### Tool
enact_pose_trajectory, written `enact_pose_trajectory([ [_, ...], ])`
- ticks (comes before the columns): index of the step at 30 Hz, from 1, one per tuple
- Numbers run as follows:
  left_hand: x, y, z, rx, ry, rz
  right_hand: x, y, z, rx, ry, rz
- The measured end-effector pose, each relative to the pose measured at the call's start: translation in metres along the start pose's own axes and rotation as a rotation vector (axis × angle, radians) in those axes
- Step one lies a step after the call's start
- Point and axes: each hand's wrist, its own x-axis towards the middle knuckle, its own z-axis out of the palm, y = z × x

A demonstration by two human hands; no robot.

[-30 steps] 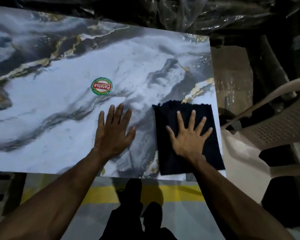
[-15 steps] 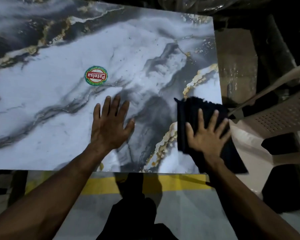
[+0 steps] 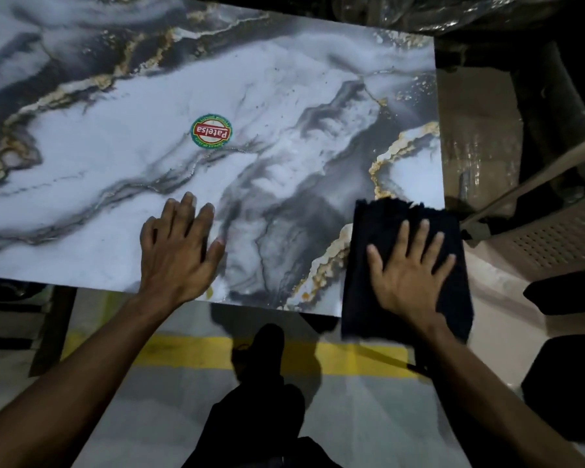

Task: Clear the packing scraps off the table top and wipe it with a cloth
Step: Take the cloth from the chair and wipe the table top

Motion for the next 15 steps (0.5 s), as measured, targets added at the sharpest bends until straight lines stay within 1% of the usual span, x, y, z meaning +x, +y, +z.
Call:
enact_pose_trajectory([
  [2,-0.005,-0.003,0.004,-0.020,-0.033,-0.076,0.024,-0.023,-0.007,0.056,0.001,0.017],
  [3,-0.006,-0.003,0.007,-0.031,-0.051,-0.111,0.032,-0.040,-0.009,0.067,0.011,-0.017],
  [5,-0.008,-0.001,0.013,-0.033,-0.053,-0.140,0.030,-0.075,-0.003,0.052,0.022,-0.139],
  [8,-0.009,0.000,0.015,-0.047,-0.017,-0.144,-0.021,-0.105,0.018,0.002,0.068,-0.332],
  [10,-0.009,0.000,0.015,-0.046,-0.002,-0.142,-0.060,-0.089,0.028,-0.021,0.079,-0.408],
  [12,-0.008,0.002,0.015,-0.027,-0.006,-0.139,-0.077,-0.048,0.032,-0.065,0.052,-0.418],
  [13,-0.009,0.004,0.015,-0.013,-0.009,-0.131,-0.077,-0.024,0.031,-0.078,0.047,-0.390],
  [15,-0.010,0.005,0.014,0.024,-0.001,-0.109,-0.059,0.012,0.023,-0.085,0.061,-0.271],
])
